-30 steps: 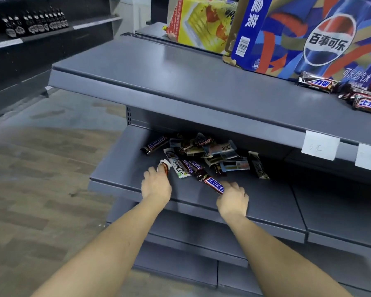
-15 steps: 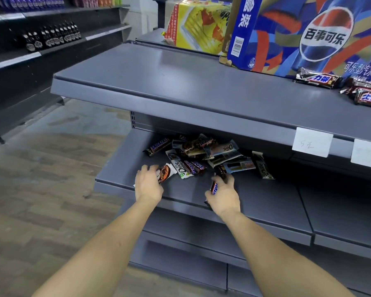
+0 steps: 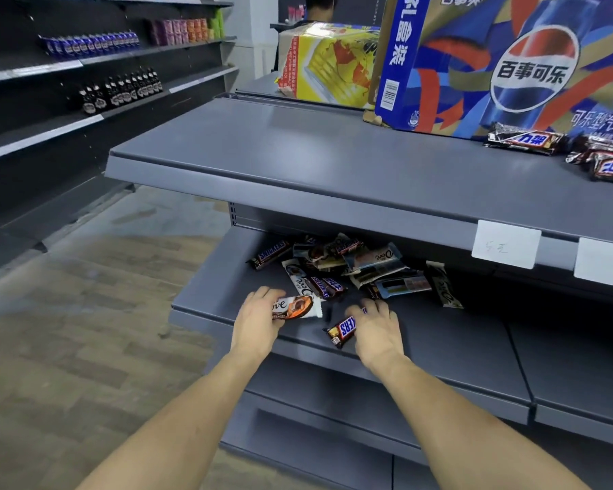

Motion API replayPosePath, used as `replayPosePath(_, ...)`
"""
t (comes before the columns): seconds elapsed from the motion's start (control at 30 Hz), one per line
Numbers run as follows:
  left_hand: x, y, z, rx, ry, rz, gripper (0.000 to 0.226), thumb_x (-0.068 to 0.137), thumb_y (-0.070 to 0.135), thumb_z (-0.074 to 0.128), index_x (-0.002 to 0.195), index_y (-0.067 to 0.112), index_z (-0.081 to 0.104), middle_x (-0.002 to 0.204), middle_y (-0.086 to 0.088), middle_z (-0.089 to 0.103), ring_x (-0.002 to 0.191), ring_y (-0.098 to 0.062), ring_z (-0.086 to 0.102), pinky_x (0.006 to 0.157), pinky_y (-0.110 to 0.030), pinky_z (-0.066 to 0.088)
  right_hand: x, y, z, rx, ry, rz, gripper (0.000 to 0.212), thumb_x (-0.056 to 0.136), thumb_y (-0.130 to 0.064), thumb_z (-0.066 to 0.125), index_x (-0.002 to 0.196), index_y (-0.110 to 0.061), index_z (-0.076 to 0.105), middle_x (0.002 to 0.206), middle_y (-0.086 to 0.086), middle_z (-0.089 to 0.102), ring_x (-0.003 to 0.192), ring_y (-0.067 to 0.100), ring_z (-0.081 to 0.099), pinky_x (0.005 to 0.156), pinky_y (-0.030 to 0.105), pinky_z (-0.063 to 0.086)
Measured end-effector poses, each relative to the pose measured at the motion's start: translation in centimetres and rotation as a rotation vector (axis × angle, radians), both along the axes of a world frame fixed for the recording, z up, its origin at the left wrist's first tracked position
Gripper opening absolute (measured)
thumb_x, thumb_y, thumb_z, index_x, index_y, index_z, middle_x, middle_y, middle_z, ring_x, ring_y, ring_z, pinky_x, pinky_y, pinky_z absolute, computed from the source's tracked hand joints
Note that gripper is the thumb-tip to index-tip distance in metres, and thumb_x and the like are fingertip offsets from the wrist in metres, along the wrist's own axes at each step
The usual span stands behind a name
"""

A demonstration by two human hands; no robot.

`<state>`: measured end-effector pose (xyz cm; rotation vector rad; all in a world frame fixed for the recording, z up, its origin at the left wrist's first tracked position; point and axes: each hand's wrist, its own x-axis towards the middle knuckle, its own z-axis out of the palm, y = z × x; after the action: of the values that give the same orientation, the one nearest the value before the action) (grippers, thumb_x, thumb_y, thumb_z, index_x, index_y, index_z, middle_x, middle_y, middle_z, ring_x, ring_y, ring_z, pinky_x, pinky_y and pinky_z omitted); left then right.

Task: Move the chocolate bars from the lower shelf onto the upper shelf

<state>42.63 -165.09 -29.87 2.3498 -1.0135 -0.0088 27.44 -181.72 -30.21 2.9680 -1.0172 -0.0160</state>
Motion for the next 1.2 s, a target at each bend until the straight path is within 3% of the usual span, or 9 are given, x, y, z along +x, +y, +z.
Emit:
replayPosePath(0.07, -0.3, -0.1, -0.2, -0.003, 0.048, 0.014, 0.052, 0.078, 0.004, 0.075, 0.126, 0.018, 0.06, 0.118, 0.005, 0.054, 0.112, -0.018, 0.051, 0.093, -0.03, 0.045, -0.6, -0.3, -0.3, -0.039, -0.04, 0.039, 0.058, 0.081, -0.012, 0.067, 0.132, -0.03, 0.047, 0.139, -0.002, 0.045, 0.132, 0.024, 0.032, 0.102, 0.032, 0.031)
replayPosePath(0.2, -0.8, -0.4, -0.4, 0.066, 0.014, 0.015, 0.047, 0.079, 0.01, 0.075, 0.121, 0.026, 0.063, 0.116, 0.005, 0.053, 0.105, -0.018, 0.052, 0.089, -0.031, 0.046, -1.6, -0.4, -0.5, 0.013, -0.118, 0.003, 0.035, 0.093, -0.032, 0.06, 0.126, -0.027, 0.052, 0.124, -0.005, 0.057, 0.119, 0.019, 0.046, 0.093, 0.03, 0.034)
replayPosePath(0.4, -0.7, -1.4, -0.7, 0.132, -0.098, -0.019, 0.047, 0.08, 0.019, 0.075, 0.124, 0.031, 0.061, 0.114, 0.008, 0.055, 0.103, -0.017, 0.05, 0.09, -0.03, 0.042, -3.1, -0.7, -0.1, 0.047, -0.254, -0.087, 0.037, 0.088, -0.034, 0.067, 0.124, -0.03, 0.058, 0.117, -0.008, 0.062, 0.106, 0.016, 0.053, 0.088, 0.028, 0.037)
replayPosePath(0.53, -0.7, -2.4, -0.3, 0.137, -0.124, -0.046, 0.056, 0.082, 0.027, 0.075, 0.133, 0.026, 0.054, 0.119, 0.006, 0.056, 0.107, -0.019, 0.053, 0.098, -0.032, 0.04, -3.8, -0.5, 1.0, 0.045, -0.33, -0.153, 0.037, 0.087, -0.028, 0.069, 0.122, -0.028, 0.061, 0.114, -0.009, 0.064, 0.104, 0.016, 0.054, 0.086, 0.027, 0.037)
replayPosePath(0.73, -1.3, -3.9, 0.3, 0.116, -0.18, -0.121, 0.047, 0.084, 0.029, 0.073, 0.129, 0.027, 0.059, 0.124, 0.006, 0.056, 0.114, -0.02, 0.054, 0.111, -0.034, 0.028, -5.5, -0.2, 2.3, 0.064, -0.399, -0.267, 0.032, 0.086, -0.023, 0.068, 0.118, -0.026, 0.063, 0.109, -0.005, 0.065, 0.102, 0.018, 0.055, 0.087, 0.03, 0.043)
replayPosePath(0.9, -2.2, -4.6, 0.4, 0.099, -0.194, -0.171, 0.048, 0.084, 0.031, 0.072, 0.13, 0.027, 0.058, 0.125, 0.006, 0.056, 0.118, -0.02, 0.053, 0.116, -0.037, 0.023, -7.2, 0.2, 3.4, 0.237, -0.533, -0.464, 0.025, 0.086, -0.032, 0.069, 0.108, -0.027, 0.057, 0.096, -0.009, 0.065, 0.085, 0.015, 0.061, 0.064, 0.029, 0.046)
replayPosePath(1.03, -3.0, -4.4, 0.2, 0.113, -0.197, -0.218, 0.049, 0.085, 0.032, 0.07, 0.132, 0.026, 0.056, 0.126, 0.006, 0.055, 0.119, -0.019, 0.052, 0.116, -0.036, 0.022, -7.8, 0.7, 3.5, 0.402, -0.743, -0.556, 0.029, 0.09, -0.032, 0.066, 0.106, -0.026, 0.042, 0.085, -0.008, 0.066, 0.073, 0.015, 0.065, 0.065, 0.032, 0.052)
replayPosePath(1.1, -3.2, -4.4, 0.2, 0.114, -0.195, -0.223, 0.049, 0.085, 0.033, 0.07, 0.132, 0.027, 0.056, 0.125, 0.006, 0.055, 0.118, -0.019, 0.052, 0.115, -0.036, 0.023, -7.9, 0.8, 3.3, 0.382, -0.732, -0.527, 0.022, 0.094, -0.028, 0.06, 0.104, -0.03, 0.04, 0.087, 0.001, 0.065, 0.072, 0.019, 0.062, 0.06, 0.029, 0.047)
replayPosePath(1.2, -3.5, -4.5, 0.4, 0.122, -0.192, -0.225, 0.048, 0.086, 0.033, 0.07, 0.132, 0.027, 0.056, 0.125, 0.006, 0.054, 0.118, -0.019, 0.052, 0.114, -0.036, 0.023, -7.9, 0.9, 3.0, 0.355, -0.677, -0.484, 0.011, 0.098, -0.022, 0.051, 0.097, -0.032, 0.05, 0.09, 0.001, 0.059, 0.072, 0.014, 0.056, 0.056, 0.021, 0.039)
